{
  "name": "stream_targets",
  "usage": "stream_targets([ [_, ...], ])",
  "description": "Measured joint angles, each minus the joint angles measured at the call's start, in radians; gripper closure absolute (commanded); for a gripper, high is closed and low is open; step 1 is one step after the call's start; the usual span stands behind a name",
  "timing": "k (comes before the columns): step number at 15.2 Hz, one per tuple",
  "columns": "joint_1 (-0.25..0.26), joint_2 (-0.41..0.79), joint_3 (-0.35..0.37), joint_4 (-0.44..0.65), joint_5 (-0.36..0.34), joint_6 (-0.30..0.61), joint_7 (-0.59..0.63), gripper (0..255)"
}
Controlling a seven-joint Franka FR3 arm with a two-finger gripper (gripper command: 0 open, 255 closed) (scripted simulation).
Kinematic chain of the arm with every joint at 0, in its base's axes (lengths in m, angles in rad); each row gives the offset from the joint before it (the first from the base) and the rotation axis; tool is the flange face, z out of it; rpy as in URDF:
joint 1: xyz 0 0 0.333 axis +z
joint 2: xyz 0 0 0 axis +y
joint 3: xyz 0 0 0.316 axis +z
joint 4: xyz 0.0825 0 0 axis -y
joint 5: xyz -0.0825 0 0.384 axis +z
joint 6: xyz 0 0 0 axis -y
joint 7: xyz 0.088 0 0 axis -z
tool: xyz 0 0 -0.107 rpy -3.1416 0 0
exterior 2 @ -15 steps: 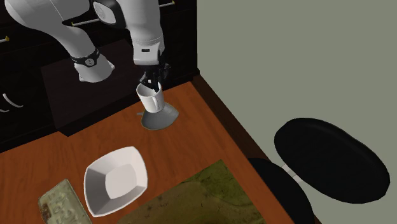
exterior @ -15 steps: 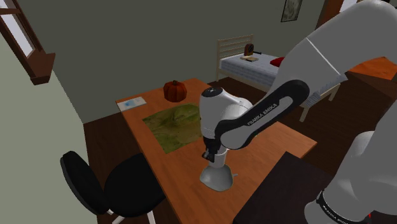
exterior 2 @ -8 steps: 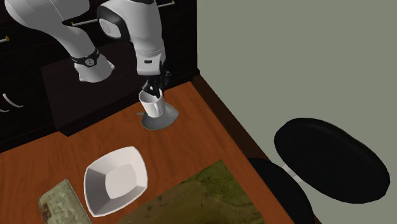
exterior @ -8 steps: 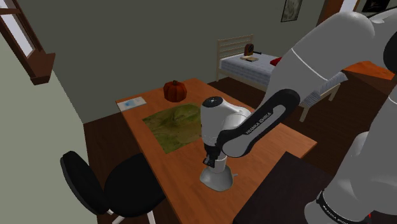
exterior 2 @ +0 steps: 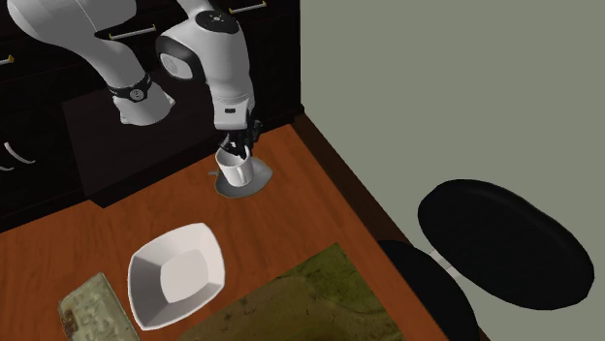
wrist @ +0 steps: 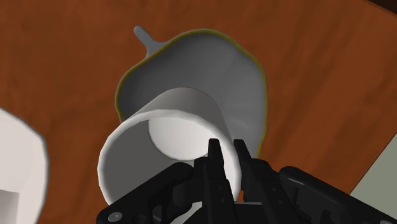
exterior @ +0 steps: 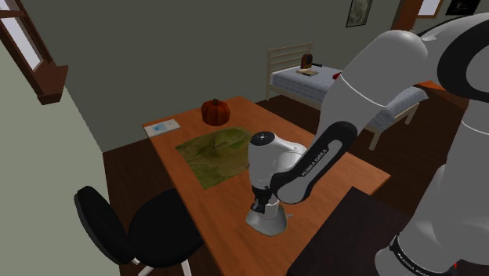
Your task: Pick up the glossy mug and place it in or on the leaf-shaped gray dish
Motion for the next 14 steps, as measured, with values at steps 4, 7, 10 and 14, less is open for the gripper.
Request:
stream_targets([
  [4,0.005,0.025,-0.007,0.005,-0.018,0.019,0.015,255],
  [7,0.005,0.027,-0.007,0.006,-0.020,0.020,0.016,255],
  [10,0.005,0.027,-0.007,0.006,-0.020,0.020,0.016,0],
  [14,0.005,0.027,-0.007,0.006,-0.020,0.021,0.016,0],
])
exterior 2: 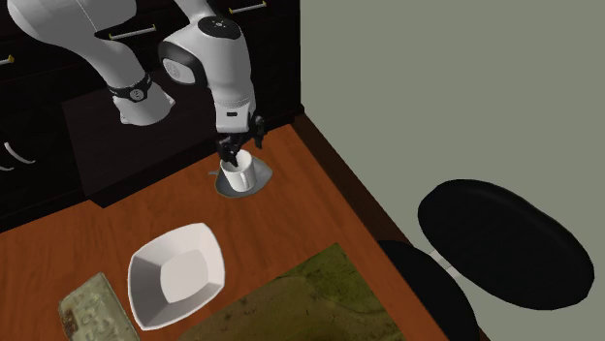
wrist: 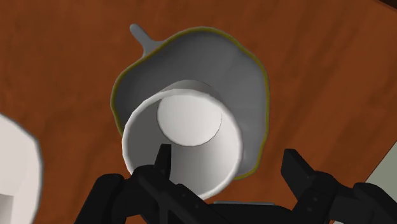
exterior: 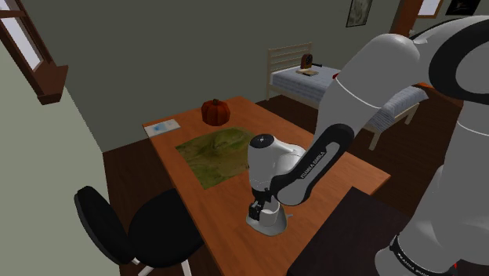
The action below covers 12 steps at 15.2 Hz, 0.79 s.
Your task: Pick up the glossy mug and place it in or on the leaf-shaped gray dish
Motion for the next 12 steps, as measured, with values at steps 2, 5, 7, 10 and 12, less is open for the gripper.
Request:
stream_targets([
  [2,-0.003,-0.018,0.006,0.000,0.013,-0.016,-0.010,0],
  [5,-0.011,-0.091,0.026,0.007,0.068,-0.092,-0.051,0],
  [7,-0.011,-0.118,0.031,0.007,0.087,-0.117,-0.062,0],
  [10,-0.011,-0.129,0.033,0.004,0.095,-0.125,-0.067,0],
  [12,-0.011,-0.130,0.033,0.004,0.095,-0.126,-0.068,0],
])
